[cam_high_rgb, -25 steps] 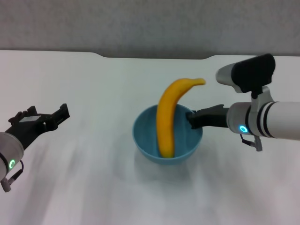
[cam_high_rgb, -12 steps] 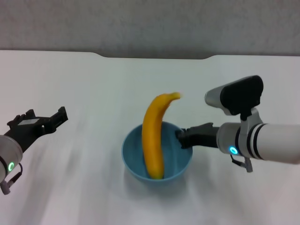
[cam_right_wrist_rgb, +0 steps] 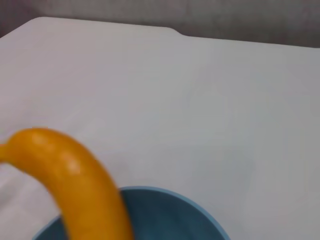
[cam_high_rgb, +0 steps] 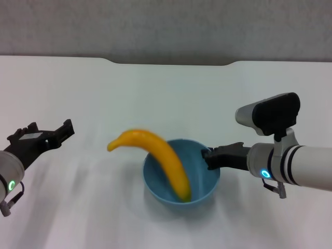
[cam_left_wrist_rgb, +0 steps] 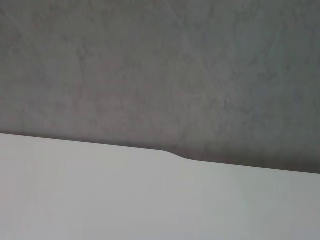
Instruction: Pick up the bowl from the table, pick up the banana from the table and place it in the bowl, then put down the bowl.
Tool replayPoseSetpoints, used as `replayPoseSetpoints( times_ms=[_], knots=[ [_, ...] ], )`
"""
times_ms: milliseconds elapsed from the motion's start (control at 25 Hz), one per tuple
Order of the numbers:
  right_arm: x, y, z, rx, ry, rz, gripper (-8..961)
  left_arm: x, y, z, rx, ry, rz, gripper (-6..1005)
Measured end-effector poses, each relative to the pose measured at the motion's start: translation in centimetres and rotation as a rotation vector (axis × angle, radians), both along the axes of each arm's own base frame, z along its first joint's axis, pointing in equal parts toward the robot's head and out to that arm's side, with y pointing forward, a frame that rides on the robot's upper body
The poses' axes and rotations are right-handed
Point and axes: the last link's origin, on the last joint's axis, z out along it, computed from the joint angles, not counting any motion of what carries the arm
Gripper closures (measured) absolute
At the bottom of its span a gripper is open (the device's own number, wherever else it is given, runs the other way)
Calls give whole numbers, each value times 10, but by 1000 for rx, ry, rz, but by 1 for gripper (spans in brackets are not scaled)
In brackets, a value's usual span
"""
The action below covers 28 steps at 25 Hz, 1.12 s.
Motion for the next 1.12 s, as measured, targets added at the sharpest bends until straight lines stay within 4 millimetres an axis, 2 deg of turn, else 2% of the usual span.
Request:
replayPoseSetpoints(
  times_ms=[360,600,840,1000,1040,1080,1120],
  knots=[
    [5,0,2,17,-6,-5,917,0,0,0,2,0,0,87],
    [8,-1,4,42,0,-12,725,0,0,0,2,0,1,88],
    [1,-10,18,111,21,56,501,5,-8,6,61,6,-26,88],
    [2,-21,40,194,26,86,351,13,-19,9,149,51,-86,90],
    [8,-26,53,255,9,94,313,14,-20,10,162,61,-96,91],
    [8,-26,53,255,9,94,199,16,-23,9,181,76,-112,91],
    [12,-29,63,318,-9,100,84,18,-26,9,199,91,-130,92]
  ],
)
